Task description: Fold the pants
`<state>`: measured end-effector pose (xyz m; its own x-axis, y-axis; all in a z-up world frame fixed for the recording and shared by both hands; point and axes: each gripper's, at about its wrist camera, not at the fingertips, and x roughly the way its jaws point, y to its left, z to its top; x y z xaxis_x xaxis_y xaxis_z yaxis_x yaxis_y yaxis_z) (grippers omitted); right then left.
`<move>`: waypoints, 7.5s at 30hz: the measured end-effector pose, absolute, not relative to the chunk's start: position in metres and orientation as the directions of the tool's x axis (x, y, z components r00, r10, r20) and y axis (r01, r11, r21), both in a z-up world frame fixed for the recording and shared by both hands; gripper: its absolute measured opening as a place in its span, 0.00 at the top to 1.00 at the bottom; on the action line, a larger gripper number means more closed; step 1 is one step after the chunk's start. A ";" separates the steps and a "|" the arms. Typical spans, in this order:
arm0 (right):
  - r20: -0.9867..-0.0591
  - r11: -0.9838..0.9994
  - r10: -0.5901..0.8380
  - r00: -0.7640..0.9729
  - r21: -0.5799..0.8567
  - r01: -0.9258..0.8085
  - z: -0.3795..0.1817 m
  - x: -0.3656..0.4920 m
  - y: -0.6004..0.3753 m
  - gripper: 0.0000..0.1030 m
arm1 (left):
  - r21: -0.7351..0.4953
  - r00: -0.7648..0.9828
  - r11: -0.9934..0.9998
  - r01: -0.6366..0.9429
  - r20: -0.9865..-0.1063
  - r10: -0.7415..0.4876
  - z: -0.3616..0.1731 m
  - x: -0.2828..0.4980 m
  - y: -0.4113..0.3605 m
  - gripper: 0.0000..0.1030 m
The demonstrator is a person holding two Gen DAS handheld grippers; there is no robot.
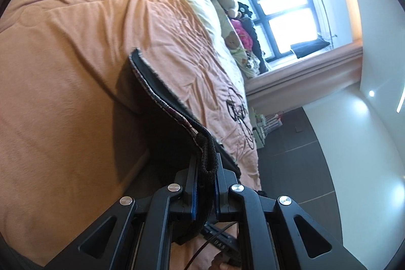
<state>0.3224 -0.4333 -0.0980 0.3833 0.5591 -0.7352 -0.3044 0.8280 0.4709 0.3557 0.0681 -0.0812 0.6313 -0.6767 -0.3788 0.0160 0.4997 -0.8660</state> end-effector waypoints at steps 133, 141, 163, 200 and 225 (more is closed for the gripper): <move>-0.628 0.838 0.334 0.703 0.539 0.083 -0.091 0.239 -0.657 0.37 | -0.785 0.172 0.606 0.131 -0.584 -0.793 -0.163 0.464 -0.114 0.89; -0.598 0.835 0.341 0.725 0.547 0.059 -0.091 0.242 -0.664 0.49 | -0.785 0.244 0.579 0.222 -0.530 -0.812 -0.108 0.479 -0.125 0.90; -0.540 0.847 0.370 0.756 0.530 -0.036 -0.080 0.236 -0.679 0.94 | -0.755 0.282 0.579 0.307 -0.509 -0.813 -0.039 0.562 -0.208 0.90; -0.567 0.764 0.417 0.710 0.642 0.064 -0.088 0.229 -0.709 0.66 | -0.638 0.258 0.750 0.173 -0.706 -0.660 -0.121 0.551 -0.195 0.50; -0.606 0.853 0.464 0.646 0.502 -0.142 -0.079 0.270 -0.689 0.56 | -0.673 0.199 0.737 0.055 -0.716 -0.669 -0.180 0.448 -0.147 0.50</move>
<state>0.2702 -0.6890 -0.0792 0.6464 0.4638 -0.6058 -0.1418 0.8532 0.5019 0.4476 -0.1469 -0.1799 0.1991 -0.6687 -0.7164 0.0549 0.7375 -0.6732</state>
